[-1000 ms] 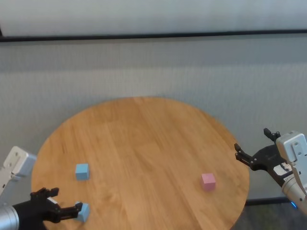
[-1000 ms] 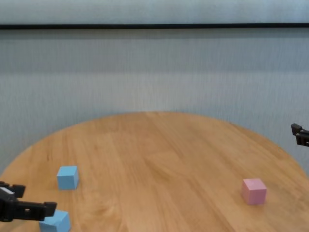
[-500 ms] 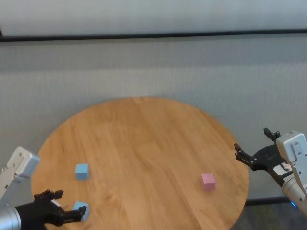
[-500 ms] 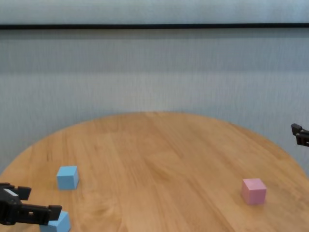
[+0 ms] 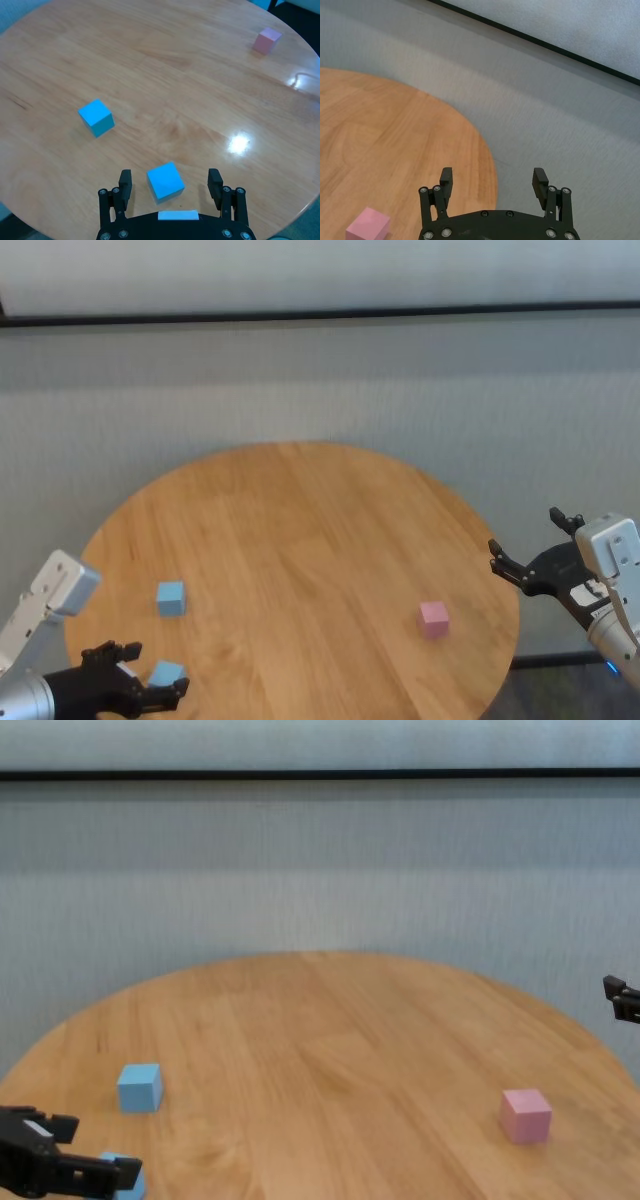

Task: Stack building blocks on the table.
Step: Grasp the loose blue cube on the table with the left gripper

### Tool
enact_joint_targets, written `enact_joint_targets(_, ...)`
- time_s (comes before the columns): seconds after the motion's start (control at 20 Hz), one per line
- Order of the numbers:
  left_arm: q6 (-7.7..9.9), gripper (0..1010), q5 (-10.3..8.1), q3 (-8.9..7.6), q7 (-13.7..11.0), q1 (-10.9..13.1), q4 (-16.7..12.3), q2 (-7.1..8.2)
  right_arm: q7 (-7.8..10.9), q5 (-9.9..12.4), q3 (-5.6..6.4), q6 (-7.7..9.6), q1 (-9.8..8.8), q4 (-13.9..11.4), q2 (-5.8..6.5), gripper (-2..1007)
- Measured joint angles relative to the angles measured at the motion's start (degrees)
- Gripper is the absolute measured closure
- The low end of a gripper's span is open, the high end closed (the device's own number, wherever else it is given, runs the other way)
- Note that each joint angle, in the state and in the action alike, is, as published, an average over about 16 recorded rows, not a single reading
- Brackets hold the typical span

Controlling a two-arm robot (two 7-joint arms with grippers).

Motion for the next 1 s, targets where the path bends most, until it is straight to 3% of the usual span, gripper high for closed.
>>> enact_joint_targets(1.0, 3.99, 10, 0.98, 2.83, -0.5, -3.2, 1.5, -1.62, 0.0, 0.0, 0.0, 0.0, 0.0, 0.0, 0.0, 1)
